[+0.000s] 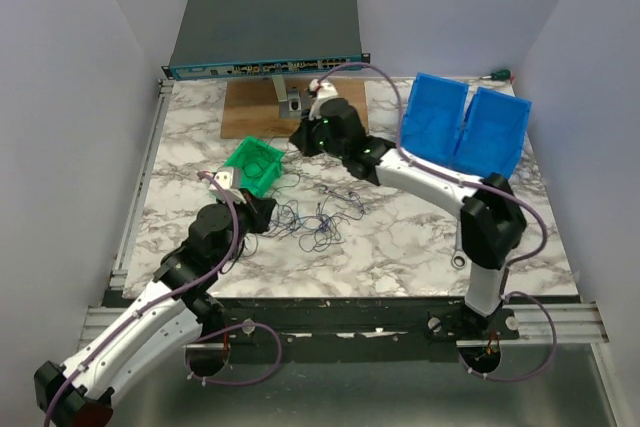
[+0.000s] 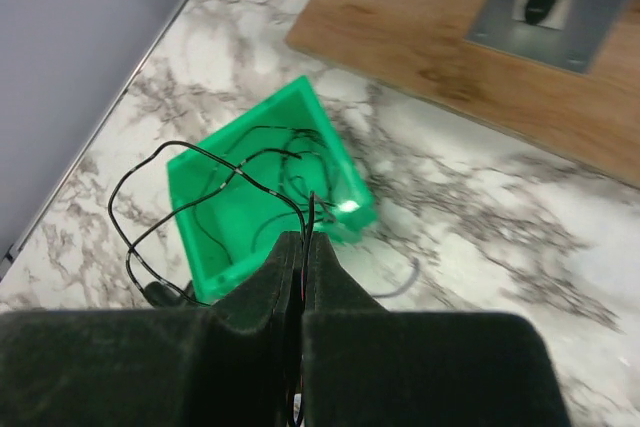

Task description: Untangle the cables

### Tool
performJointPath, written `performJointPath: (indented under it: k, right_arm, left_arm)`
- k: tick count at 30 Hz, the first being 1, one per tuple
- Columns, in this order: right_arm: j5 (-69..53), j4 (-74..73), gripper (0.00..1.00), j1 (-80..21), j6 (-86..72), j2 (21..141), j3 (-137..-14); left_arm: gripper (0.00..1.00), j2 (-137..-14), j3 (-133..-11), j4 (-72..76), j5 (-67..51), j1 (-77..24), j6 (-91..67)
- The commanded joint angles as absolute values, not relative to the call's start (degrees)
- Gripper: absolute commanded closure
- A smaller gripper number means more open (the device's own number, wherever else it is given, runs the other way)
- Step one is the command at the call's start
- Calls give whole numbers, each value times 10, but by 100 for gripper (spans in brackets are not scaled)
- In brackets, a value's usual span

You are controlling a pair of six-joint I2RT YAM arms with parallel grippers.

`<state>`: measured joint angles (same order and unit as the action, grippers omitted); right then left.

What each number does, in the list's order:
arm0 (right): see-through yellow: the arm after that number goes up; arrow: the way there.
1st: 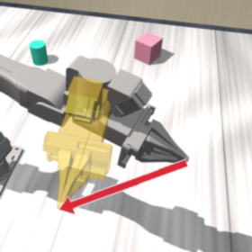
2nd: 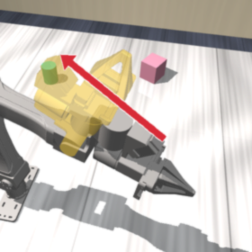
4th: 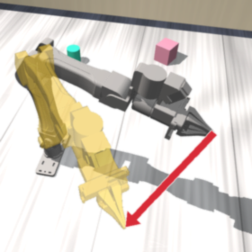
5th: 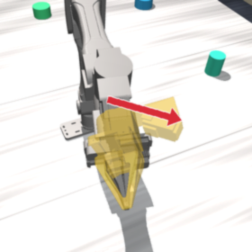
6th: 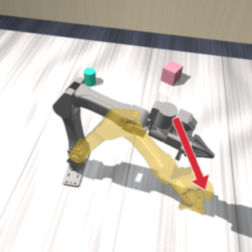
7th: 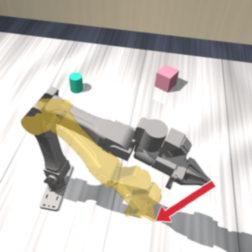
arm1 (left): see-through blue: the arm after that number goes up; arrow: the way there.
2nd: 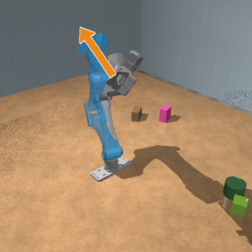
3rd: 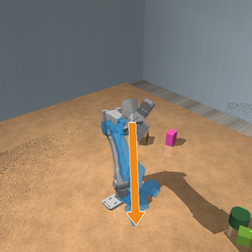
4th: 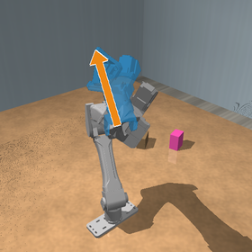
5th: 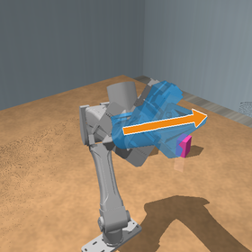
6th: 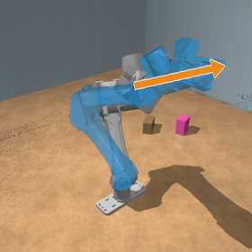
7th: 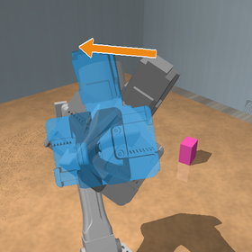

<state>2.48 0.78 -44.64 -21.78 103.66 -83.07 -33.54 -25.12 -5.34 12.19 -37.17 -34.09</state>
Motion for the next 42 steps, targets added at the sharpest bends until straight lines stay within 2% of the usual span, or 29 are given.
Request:
performJointPath:
  k: [1, 7, 16, 28, 36, 39, 40, 42]
  right_arm:
    - [30, 37, 99, -491, -174, 1125, -924]
    - [15, 69, 99, -512, -134, 1214, -1015]
    - [-21, 105, 99, -518, -83, 1282, -1108]
    - [-24, 339, 99, -518, -19, 1304, -915]
    - [-9, 271, 99, -518, 29, 1313, -901]
    - [-2, 210, 99, -518, 48, 1318, -931]
    - [-2, 187, 97, -518, 49, 1322, -947]
    - [-3, 146, 82, -518, 45, 1326, -980]
  left_arm:
    - [100, -287, -249, -157, 113, -367, -374]
    - [100, -263, -263, -190, 106, -367, -359]
    - [100, -276, -295, -204, 101, -368, -334]
    - [100, -277, -310, -215, 99, -368, -325]
    - [100, -277, -318, -216, 101, -368, -325]
    - [100, -278, -323, -219, 103, -368, -322]
    - [100, -279, -325, -219, 103, -368, -322]
    - [100, -281, -326, -219, 105, -368, -322]
